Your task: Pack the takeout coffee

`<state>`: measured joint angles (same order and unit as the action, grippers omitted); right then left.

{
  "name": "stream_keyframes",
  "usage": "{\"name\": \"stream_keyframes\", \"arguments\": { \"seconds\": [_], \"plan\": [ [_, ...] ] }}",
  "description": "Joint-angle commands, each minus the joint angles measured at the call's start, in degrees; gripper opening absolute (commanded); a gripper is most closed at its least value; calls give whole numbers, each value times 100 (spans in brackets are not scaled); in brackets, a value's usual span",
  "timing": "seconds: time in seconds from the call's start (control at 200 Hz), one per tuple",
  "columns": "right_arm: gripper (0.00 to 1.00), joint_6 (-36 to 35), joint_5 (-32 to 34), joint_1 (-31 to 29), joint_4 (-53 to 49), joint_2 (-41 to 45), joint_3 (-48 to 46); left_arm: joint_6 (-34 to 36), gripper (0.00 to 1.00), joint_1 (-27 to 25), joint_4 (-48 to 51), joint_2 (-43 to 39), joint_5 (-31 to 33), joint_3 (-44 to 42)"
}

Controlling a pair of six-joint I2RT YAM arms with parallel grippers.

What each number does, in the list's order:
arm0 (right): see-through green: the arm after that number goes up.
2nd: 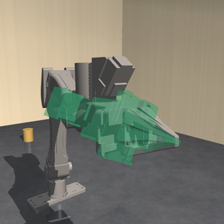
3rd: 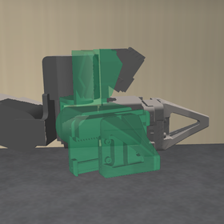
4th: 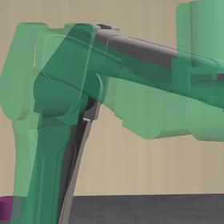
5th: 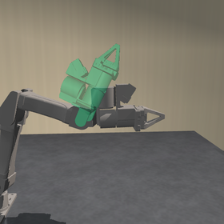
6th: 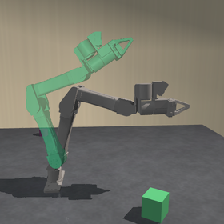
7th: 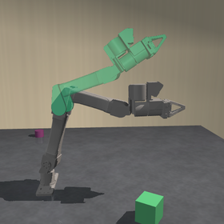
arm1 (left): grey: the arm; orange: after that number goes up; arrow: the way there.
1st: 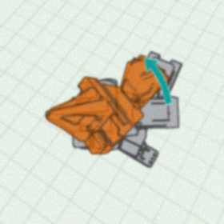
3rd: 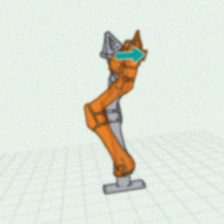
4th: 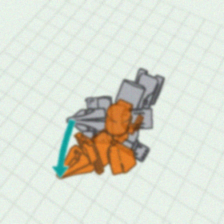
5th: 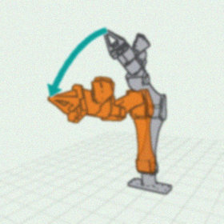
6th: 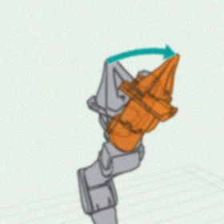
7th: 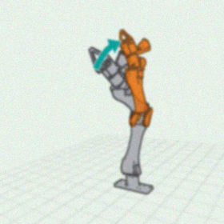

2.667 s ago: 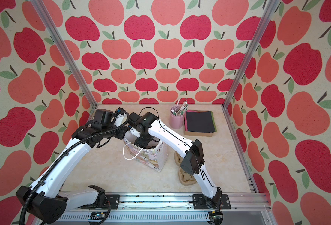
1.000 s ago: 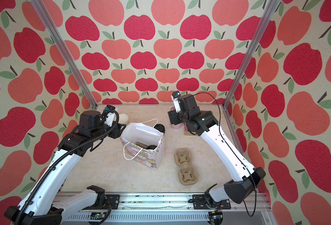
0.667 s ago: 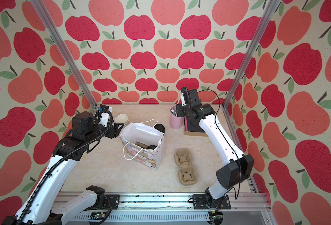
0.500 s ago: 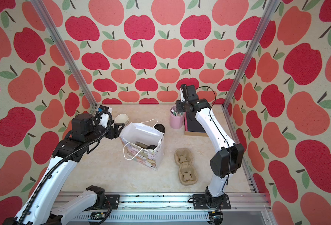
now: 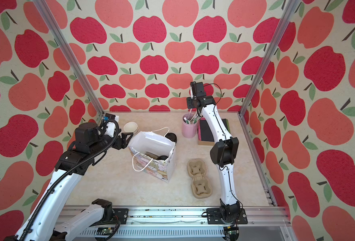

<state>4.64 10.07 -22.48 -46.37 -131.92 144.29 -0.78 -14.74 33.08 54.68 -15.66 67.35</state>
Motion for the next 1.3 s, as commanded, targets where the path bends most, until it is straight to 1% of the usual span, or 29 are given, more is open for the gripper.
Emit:
{"name": "stream_keyframes", "arguments": {
  "seconds": [0.0,0.07,0.345,0.46,0.6,0.84,1.296],
  "plan": [
    [48,-166,61,34,-402,-266,311,-107,78,44,-138,-105,-85,-88],
    [44,-148,-3,34,-335,-315,245,-107,78,56,-159,-115,-91,-108],
    [10,-157,-101,33,-233,-283,131,-103,78,92,-163,-141,-115,-160],
    [3,-170,-144,28,-164,-132,66,-116,78,102,-177,-175,-126,-183],
    [0,-259,-174,-30,-8,230,-102,-140,78,103,-186,-211,-124,-205],
    [0,-519,-242,-254,453,1071,-742,-177,78,112,-230,-221,-156,-218],
    [1,-1328,122,-728,452,2035,-725,-239,79,112,-258,-283,-183,-303]
  ]
}}
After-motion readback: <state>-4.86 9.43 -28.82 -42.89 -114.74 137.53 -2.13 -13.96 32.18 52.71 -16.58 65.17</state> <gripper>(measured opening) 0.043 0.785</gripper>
